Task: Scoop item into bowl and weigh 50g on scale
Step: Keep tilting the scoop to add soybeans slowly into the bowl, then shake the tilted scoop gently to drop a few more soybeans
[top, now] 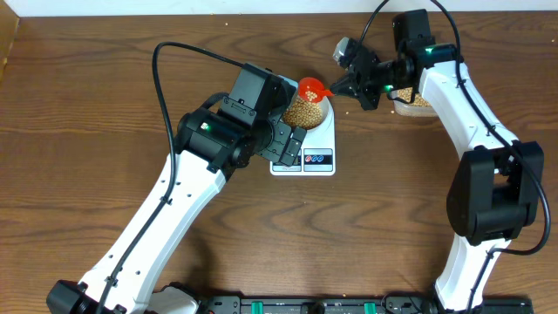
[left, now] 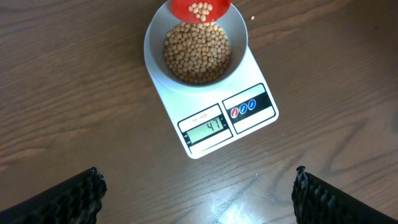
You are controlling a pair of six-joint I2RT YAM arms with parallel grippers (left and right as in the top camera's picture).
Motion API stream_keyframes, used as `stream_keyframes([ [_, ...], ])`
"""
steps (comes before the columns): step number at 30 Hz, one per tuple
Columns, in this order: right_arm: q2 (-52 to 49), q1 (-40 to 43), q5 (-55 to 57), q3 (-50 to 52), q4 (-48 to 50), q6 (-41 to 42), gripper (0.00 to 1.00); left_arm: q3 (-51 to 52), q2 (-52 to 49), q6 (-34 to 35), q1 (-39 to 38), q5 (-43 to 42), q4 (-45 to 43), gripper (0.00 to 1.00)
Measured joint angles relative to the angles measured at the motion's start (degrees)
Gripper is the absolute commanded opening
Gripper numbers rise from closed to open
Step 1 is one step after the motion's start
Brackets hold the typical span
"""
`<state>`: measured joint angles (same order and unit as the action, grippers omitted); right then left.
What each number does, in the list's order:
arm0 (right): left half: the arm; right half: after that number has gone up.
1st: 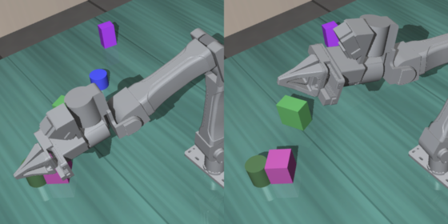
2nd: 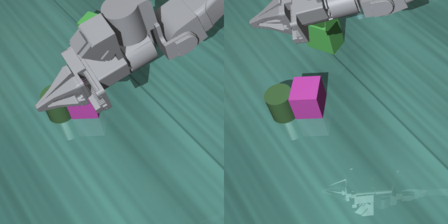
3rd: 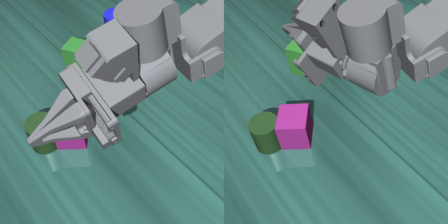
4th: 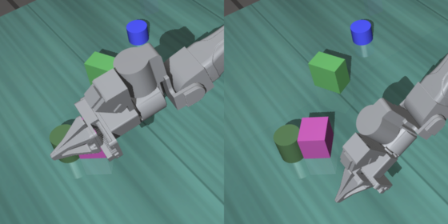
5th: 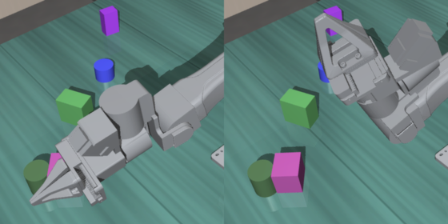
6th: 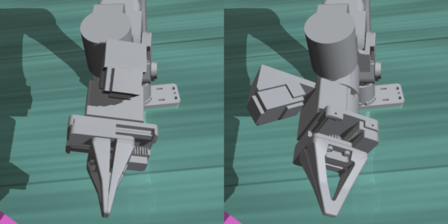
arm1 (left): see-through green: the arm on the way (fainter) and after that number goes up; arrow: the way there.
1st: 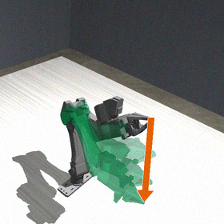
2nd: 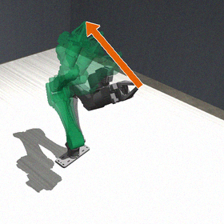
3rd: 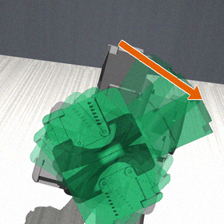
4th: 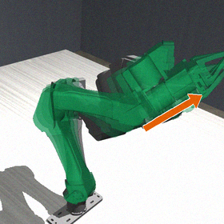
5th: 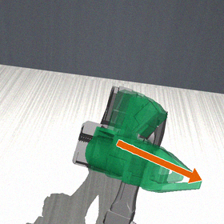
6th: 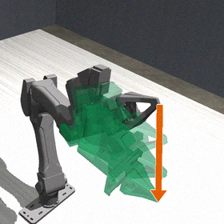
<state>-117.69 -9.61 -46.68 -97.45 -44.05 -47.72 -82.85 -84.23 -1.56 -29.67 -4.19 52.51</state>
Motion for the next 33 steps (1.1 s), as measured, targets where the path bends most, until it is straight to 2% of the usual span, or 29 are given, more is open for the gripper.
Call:
stream_keyframes([
  [7, 0.02, -0.07, 0.44, 0.00, 2.78, -0.02, 0.01, 0.00, 0.00, 0.00, 0.00, 0.00, 0.00, 0.98],
  [33, 0.02, -0.44, 0.68, 0.00, 2.32, -0.02, 0.01, 0.00, 0.00, 0.00, 0.00, 0.00, 0.00, 0.98],
])
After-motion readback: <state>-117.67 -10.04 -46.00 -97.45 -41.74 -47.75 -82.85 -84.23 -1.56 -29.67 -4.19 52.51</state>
